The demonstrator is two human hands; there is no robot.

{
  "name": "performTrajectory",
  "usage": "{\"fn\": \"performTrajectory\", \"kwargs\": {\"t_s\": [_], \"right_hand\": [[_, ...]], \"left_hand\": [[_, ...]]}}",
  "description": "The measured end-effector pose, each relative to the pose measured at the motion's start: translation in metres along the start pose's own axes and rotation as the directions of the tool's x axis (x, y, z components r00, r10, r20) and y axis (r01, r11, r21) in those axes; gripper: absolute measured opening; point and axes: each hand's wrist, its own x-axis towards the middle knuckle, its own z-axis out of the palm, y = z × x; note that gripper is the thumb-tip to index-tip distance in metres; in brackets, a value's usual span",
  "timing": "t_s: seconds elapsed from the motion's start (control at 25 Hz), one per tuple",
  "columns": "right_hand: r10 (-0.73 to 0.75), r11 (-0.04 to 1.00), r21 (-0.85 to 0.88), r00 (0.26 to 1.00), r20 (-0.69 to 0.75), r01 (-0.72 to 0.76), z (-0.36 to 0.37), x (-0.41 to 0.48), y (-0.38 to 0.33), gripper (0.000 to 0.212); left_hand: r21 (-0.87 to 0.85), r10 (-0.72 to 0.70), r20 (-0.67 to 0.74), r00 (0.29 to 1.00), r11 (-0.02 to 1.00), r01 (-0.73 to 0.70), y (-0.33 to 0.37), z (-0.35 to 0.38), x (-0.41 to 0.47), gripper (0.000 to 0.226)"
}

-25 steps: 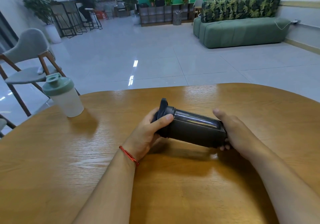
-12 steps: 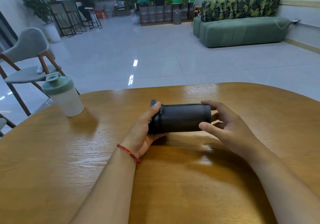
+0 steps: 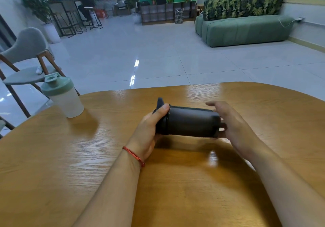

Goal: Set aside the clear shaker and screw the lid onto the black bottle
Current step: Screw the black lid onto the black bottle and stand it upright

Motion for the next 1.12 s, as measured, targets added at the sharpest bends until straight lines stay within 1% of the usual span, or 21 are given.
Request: {"fn": "performTrajectory", "kwargs": {"t_s": [0.04,0.08,0.12,0.16,0.2,0.24,0.4,0.48,0.56,0.64,0.72,0.8,0.92,1.04,1.12], "right_hand": [[-0.096,0.993,-0.062,0.995,0.021,0.097,0.0,-0.002,0.0,0.051],[-0.173,0.968,-0.175,0.983,0.061,0.181,0.0,-0.004,0.001,0.059],[-0.226,0.918,-0.31,0.969,0.1,0.246,-0.001,-0.005,0.006,0.072],[-0.26,0.866,-0.407,0.957,0.13,0.29,-0.001,-0.004,0.011,0.083],[-0.286,0.83,-0.457,0.948,0.142,0.319,0.0,-0.003,0.014,0.089],[-0.304,0.808,-0.486,0.942,0.142,0.334,0.001,-0.003,0.016,0.089],[-0.366,0.758,-0.541,0.924,0.11,0.364,0.0,-0.003,0.012,0.08],[-0.398,0.764,-0.522,0.914,0.082,0.379,0.0,-0.003,0.011,0.072],[-0.369,0.828,-0.447,0.929,0.019,0.338,0.001,-0.004,0.008,0.057],[-0.258,0.919,-0.318,0.965,-0.033,0.235,0.004,-0.004,0.005,0.05],[-0.144,0.979,-0.151,0.989,-0.031,0.138,0.006,-0.004,0.003,0.056],[-0.096,0.994,-0.051,0.995,-0.029,0.094,0.007,-0.005,-0.001,0.062],[-0.091,0.996,-0.009,0.995,-0.038,0.091,0.006,-0.006,-0.002,0.058],[-0.071,0.995,0.065,0.997,-0.01,0.071,0.006,-0.006,-0.001,0.056],[-0.071,0.995,0.075,0.997,0.008,0.07,0.009,-0.006,-0.001,0.055]], "left_hand": [[-0.03,-0.028,-0.039,0.999,0.999,0.027,0.003,0.002,-0.001,0.038],[-0.059,-0.054,-0.065,0.996,0.997,0.05,0.006,0.002,-0.001,0.034],[-0.081,-0.073,-0.079,0.994,0.994,0.066,0.008,0.002,-0.002,0.032],[-0.091,-0.089,-0.087,0.992,0.993,0.081,0.009,0.0,-0.001,0.032],[-0.09,-0.1,-0.089,0.991,0.992,0.092,0.01,-0.001,-0.002,0.033],[-0.087,-0.105,-0.084,0.991,0.991,0.098,0.009,-0.004,-0.001,0.034],[-0.081,-0.104,-0.071,0.992,0.992,0.098,0.006,-0.005,-0.001,0.036],[-0.082,-0.1,-0.059,0.993,0.992,0.095,0.005,-0.004,-0.001,0.034],[-0.058,-0.089,-0.043,0.995,0.995,0.086,0.003,-0.004,-0.001,0.034],[-0.004,-0.032,-0.023,0.999,0.999,0.032,-0.001,-0.002,0.001,0.041],[0.039,0.041,-0.015,0.999,0.998,-0.041,-0.004,0.0,0.001,0.049],[0.043,0.095,-0.011,0.995,0.995,-0.095,-0.008,-0.001,0.001,0.052],[0.073,0.149,-0.009,0.989,0.986,-0.148,-0.015,-0.004,0.003,0.061],[0.146,0.226,-0.002,0.974,0.964,-0.223,-0.016,-0.006,0.0,0.067],[0.197,0.259,-0.003,0.966,0.947,-0.254,-0.016,-0.005,-0.003,0.068]]}}
